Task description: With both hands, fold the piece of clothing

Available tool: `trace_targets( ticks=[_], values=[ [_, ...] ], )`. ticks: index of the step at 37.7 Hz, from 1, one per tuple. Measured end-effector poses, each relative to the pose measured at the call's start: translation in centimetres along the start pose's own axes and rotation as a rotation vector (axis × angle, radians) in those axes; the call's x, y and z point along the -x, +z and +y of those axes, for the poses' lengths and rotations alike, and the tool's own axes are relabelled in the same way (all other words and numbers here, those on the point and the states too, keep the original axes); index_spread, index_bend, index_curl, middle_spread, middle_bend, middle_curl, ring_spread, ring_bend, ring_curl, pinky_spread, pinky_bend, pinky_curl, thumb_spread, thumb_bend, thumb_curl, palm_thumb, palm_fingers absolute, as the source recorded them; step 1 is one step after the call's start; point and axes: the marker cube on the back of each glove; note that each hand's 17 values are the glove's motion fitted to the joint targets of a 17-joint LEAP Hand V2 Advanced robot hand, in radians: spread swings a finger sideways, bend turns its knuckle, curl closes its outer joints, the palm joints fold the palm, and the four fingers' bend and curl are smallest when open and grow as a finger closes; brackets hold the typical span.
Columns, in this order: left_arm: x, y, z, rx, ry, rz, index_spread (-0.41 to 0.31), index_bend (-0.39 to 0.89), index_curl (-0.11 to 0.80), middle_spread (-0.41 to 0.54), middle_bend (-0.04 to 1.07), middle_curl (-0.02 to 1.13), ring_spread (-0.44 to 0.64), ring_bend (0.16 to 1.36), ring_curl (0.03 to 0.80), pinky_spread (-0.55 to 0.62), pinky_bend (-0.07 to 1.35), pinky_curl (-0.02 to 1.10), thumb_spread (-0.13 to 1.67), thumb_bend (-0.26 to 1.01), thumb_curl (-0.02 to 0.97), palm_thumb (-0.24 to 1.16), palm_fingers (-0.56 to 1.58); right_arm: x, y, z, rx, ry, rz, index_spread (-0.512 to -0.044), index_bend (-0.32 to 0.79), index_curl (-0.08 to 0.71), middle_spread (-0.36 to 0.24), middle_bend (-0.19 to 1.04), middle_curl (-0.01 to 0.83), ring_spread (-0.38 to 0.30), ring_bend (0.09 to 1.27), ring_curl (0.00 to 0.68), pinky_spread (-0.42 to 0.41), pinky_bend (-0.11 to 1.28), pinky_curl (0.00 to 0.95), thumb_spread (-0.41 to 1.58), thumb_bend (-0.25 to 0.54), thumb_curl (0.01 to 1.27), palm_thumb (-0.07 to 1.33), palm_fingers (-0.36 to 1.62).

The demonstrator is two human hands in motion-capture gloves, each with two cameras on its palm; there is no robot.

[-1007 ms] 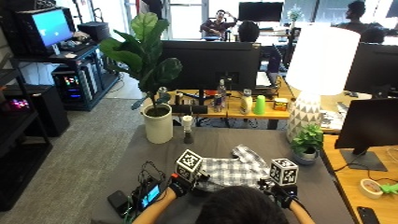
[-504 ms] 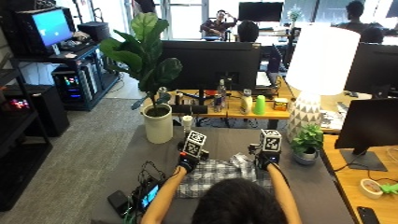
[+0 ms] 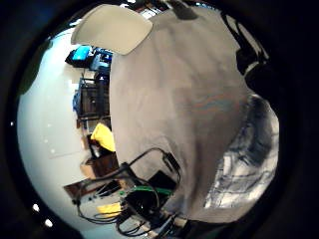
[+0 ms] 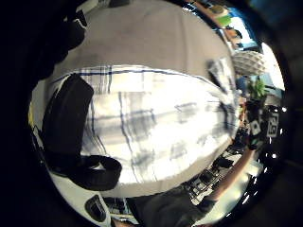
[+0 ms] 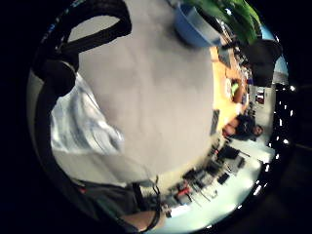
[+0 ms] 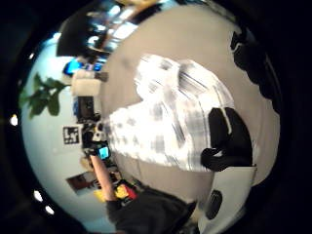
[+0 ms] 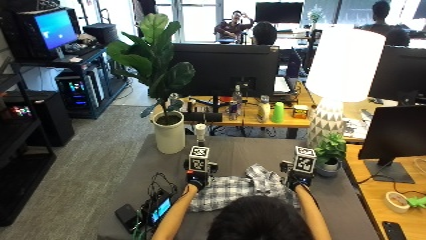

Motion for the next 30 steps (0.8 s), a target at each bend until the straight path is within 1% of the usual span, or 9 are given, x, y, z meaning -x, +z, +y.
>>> trace_targets(
  ticks=[2,5,7,10,13,18,21,26,30],
  values=[
    [-1.1,0.1,0.0,-0.021,0.027,-0.006,-0.199,0.13,0.373,-0.272,0.34,0.57,-0.30,0.64,0.460,-0.29,0.46,0.46,1.47,0.00,0.121,0.31,0.77,-3.0,1.0,-0.3,0.076,0.054,0.066,-0.242,0.08,0.293,-0.113,0.30,0.472,-0.179,0.59,0.444,-0.153,0.45,0.430,1.02,-0.047,0.50,1.03,0.97],
    [-3.1,0.5,1.2,-0.037,0.130,0.051,-0.181,0.18,0.385,-0.214,0.18,0.53,-0.24,0.58,0.438,-0.25,0.47,0.46,1.46,0.00,0.126,0.31,0.65,-4.2,0.6,5.2,0.246,0.154,0.135,-0.247,0.06,0.279,-0.082,0.25,0.460,-0.135,0.53,0.432,-0.086,0.44,0.433,1.08,-0.086,0.46,0.89,0.74],
    [-4.4,1.6,2.8,0.033,0.197,0.097,-0.169,0.20,0.397,-0.153,0.08,0.48,-0.18,0.55,0.432,-0.18,0.45,0.45,1.44,-0.02,0.127,0.29,0.51,-4.4,1.1,8.0,0.300,0.189,0.143,-0.248,0.07,0.285,-0.066,0.24,0.462,-0.095,0.51,0.444,-0.034,0.46,0.451,1.10,-0.086,0.43,0.81,0.63],
    [-5.8,3.9,5.2,0.188,0.258,0.137,-0.135,0.21,0.409,-0.005,0.01,0.42,-0.04,0.52,0.432,-0.01,0.43,0.46,1.38,-0.06,0.109,0.18,0.16,-6.7,5.1,5.0,0.230,0.220,0.116,-0.250,0.10,0.270,-0.047,0.23,0.449,-0.061,0.46,0.418,0.023,0.45,0.428,1.12,-0.070,0.40,0.73,0.60],
    [-6.5,6.3,6.2,0.252,0.255,0.124,-0.101,0.17,0.399,0.111,0.03,0.38,0.11,0.53,0.423,0.15,0.46,0.46,1.29,-0.07,0.103,0.08,-0.02,-8.7,9.2,1.7,0.177,0.241,0.077,-0.244,0.11,0.263,-0.036,0.21,0.437,-0.039,0.44,0.389,0.058,0.44,0.403,1.14,-0.048,0.38,0.70,0.61],
    [-6.1,8.9,5.7,0.239,0.179,0.078,-0.077,0.14,0.370,0.202,0.10,0.30,0.26,0.53,0.357,0.32,0.42,0.39,1.18,-0.06,0.107,-0.03,-0.09,-8.9,10.9,1.9,0.168,0.270,0.060,-0.246,0.07,0.236,-0.025,0.22,0.434,-0.021,0.44,0.381,0.081,0.46,0.397,1.16,-0.031,0.37,0.67,0.61],
    [-5.9,9.6,5.6,0.241,0.163,0.112,-0.078,0.14,0.360,0.222,0.13,0.29,0.32,0.53,0.342,0.38,0.40,0.37,1.12,-0.07,0.109,-0.06,-0.10,-8.4,10.3,2.5,0.099,0.285,0.084,-0.247,0.07,0.224,-0.025,0.21,0.431,-0.026,0.43,0.378,0.051,0.52,0.407,1.17,-0.024,0.36,0.66,0.60],
    [-5.4,9.8,5.0,0.183,0.158,0.094,-0.089,0.15,0.346,0.223,0.15,0.28,0.38,0.52,0.327,0.45,0.36,0.34,1.05,-0.06,0.120,-0.06,-0.10,-7.2,10.3,2.9,0.101,0.280,0.116,-0.234,0.02,0.182,-0.026,0.21,0.432,-0.075,0.55,0.403,-0.037,0.60,0.423,1.18,-0.005,0.35,0.69,0.77],
    [-5.7,9.6,5.3,0.229,0.170,0.100,-0.093,0.14,0.336,0.223,0.16,0.27,0.41,0.51,0.317,0.47,0.34,0.33,1.02,-0.05,0.126,-0.06,-0.10,-6.5,10.5,2.6,0.087,0.286,0.162,-0.223,0.03,0.162,-0.032,0.22,0.436,-0.108,0.60,0.412,-0.095,0.62,0.422,1.18,-0.003,0.35,0.72,0.87]
  ],
)
